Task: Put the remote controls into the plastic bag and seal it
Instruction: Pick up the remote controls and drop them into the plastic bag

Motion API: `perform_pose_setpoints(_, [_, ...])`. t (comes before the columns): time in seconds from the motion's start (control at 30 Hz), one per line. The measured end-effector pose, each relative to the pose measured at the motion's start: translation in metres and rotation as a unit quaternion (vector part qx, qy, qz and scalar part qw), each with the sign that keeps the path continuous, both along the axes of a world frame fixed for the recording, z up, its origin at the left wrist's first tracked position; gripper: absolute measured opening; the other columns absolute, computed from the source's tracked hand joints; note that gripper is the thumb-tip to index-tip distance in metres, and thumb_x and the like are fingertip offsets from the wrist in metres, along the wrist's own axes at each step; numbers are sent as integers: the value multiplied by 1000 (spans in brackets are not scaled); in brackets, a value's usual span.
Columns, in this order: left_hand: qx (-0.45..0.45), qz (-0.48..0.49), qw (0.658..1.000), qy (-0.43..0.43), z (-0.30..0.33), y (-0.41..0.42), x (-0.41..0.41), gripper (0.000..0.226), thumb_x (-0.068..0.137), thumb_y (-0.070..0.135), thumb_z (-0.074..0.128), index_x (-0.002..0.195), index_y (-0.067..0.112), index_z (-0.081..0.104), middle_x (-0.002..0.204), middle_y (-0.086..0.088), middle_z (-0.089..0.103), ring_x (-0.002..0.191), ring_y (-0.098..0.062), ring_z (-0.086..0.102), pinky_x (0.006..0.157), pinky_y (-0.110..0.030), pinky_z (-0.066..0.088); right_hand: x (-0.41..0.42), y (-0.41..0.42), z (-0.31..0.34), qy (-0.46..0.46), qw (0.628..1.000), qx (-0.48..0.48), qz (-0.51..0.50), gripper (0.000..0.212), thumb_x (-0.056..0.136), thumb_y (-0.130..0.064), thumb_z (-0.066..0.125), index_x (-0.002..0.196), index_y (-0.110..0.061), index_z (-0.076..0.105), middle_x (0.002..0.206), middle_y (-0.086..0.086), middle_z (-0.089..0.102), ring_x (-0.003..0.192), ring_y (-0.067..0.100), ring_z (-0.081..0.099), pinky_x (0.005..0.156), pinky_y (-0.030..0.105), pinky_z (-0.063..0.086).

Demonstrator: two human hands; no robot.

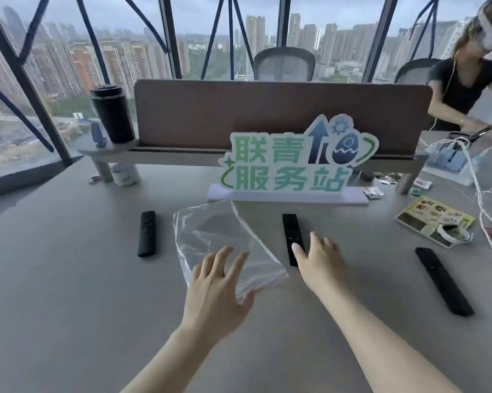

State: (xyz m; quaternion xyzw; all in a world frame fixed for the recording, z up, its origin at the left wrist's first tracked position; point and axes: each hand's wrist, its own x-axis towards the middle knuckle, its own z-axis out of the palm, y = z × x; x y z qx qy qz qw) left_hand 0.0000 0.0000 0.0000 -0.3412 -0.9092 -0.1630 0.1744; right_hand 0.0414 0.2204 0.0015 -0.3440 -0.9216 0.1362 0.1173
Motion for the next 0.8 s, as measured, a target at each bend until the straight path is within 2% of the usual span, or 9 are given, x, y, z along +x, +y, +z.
perform_pose_setpoints(0.07, [6,-13,1000,26,-9,-7,0,46,71,39,66,116,26,62,118,-3,62,99,-27,60,79,-38,52,-3,-3,-8,-12,999,-13,-40,58,95,-54,43,127,-6,53,126,16,59,117,35,53,89,40,44])
perform_pose_setpoints(0.17, [-21,-15,999,38,-22,-15,-5,17,69,20,74,85,26,70,93,2,64,78,-24,61,59,-35,52,-7,-9,-12,-42,998,-16,-52,48,93,-52,48,112,-8,58,115,13,66,107,34,63,79,38,47])
perform_pose_setpoints(0.23, [-48,-1,998,33,-22,-20,-4,12,68,14,75,68,23,67,75,5,60,66,-21,60,43,-31,45,-5,-16,-13,-58,997,-28,-44,39,92,-44,51,109,-9,59,111,12,68,105,34,64,79,36,47])
perform_pose_setpoints(0.3, [-47,15,999,23,-16,-25,-3,16,72,16,73,63,21,60,65,6,56,55,-20,59,36,-28,31,2,-17,-10,-66,995,-66,-41,33,92,-38,48,102,-10,61,104,13,67,100,35,63,75,35,44])
perform_pose_setpoints(0.4, [-5,4,1000,-3,-2,-30,2,13,82,20,61,70,17,55,66,3,57,48,-26,59,37,-27,24,28,-16,4,3,980,-195,-30,28,89,-31,46,71,-12,54,71,11,60,66,30,57,56,30,36])
perform_pose_setpoints(0.5, [41,-17,998,-37,15,-22,8,13,89,23,47,85,13,54,85,-4,62,67,-36,63,49,-34,38,74,-16,36,166,900,-401,-29,26,91,-24,52,69,-11,54,46,7,50,30,16,37,38,20,23])
perform_pose_setpoints(0.53, [57,-20,997,-51,21,-16,9,14,90,22,46,87,11,53,89,-6,62,72,-37,62,53,-36,40,93,-17,51,191,877,-440,-8,24,93,-21,51,74,-8,55,45,7,45,27,13,29,35,16,19])
perform_pose_setpoints(0.6, [78,-21,995,-62,33,-3,16,13,90,18,44,91,10,54,93,-10,65,78,-39,62,59,-39,43,130,-16,80,197,857,-473,45,25,95,-19,48,79,-2,57,44,5,36,30,12,19,36,16,13])
perform_pose_setpoints(0.8, [145,-49,985,-84,55,30,53,18,91,15,44,93,9,61,100,-6,67,82,-31,61,65,-38,49,183,-24,105,48,893,-439,82,24,92,-26,51,79,-6,54,47,-2,24,39,12,13,46,28,7])
